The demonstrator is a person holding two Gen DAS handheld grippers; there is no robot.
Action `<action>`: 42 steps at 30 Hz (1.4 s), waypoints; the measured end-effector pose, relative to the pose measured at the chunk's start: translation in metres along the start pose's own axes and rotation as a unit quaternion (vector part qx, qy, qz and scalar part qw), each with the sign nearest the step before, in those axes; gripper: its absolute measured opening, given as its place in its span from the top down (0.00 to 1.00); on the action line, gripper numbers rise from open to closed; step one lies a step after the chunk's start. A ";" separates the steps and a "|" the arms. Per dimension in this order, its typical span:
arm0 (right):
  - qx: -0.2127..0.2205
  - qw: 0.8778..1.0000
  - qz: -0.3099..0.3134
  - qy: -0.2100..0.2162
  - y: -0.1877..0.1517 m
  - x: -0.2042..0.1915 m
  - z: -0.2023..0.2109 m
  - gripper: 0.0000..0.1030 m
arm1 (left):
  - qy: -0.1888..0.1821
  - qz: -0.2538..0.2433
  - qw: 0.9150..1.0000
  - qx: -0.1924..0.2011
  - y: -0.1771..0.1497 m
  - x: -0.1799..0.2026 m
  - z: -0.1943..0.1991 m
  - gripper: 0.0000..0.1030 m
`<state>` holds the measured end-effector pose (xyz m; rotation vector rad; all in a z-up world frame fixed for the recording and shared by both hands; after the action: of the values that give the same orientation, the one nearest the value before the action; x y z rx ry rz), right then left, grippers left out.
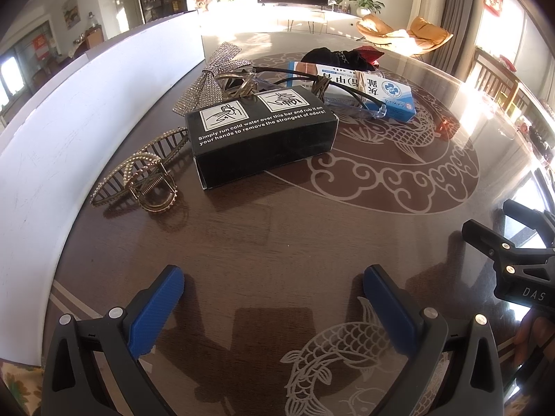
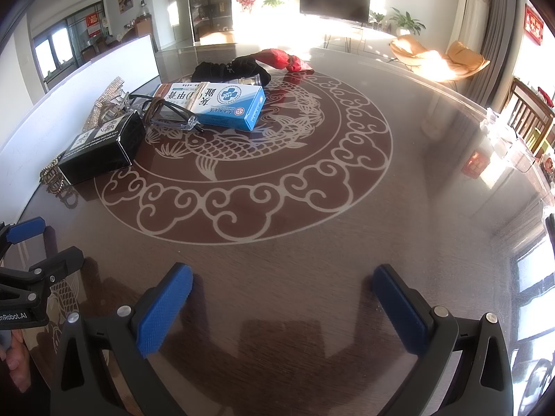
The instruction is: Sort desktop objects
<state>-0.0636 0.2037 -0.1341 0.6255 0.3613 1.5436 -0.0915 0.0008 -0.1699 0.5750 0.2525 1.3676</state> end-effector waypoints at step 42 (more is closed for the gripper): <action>0.005 1.000 -0.005 0.016 0.003 -0.002 -0.001 0.00 | -0.066 -0.081 0.994 0.014 0.063 -0.094 -0.007 0.39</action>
<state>-0.0661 0.2013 -0.1337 0.6058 0.3967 1.5438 -0.1673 -0.0823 -0.1575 0.6509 0.2062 1.1658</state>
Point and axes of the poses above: each gripper's, at about its wrist camera, not at the fingertips, and z roughly against the way its jaws point, x to its right, y to its top, the point moved 7 cm from there along -z, roughly the way its jaws point, and after that the axes turned 11 degrees about -y, right-handed, at the moved point
